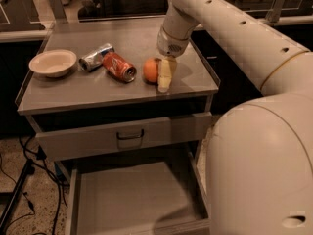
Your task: Pick orange from middle drawer and place on counter
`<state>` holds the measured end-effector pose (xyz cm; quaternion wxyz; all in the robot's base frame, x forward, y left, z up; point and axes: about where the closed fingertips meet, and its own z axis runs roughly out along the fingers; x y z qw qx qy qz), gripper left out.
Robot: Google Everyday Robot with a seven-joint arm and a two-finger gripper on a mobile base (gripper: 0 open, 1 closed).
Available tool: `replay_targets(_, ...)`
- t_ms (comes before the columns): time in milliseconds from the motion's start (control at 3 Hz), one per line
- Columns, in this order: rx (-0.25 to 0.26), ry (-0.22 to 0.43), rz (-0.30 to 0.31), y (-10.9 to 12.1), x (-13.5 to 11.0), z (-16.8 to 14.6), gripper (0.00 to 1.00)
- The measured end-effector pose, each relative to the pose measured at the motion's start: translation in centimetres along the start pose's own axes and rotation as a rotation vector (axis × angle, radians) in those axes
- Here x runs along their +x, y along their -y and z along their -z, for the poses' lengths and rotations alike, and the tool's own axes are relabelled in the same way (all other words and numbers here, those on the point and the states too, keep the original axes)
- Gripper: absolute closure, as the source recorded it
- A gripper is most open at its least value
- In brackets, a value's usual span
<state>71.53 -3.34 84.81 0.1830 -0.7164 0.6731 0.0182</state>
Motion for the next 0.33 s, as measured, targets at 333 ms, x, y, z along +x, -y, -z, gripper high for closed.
replay_targets(333, 0.0, 0.0, 0.0, 0.0, 0.0, 0.0, 0.0)
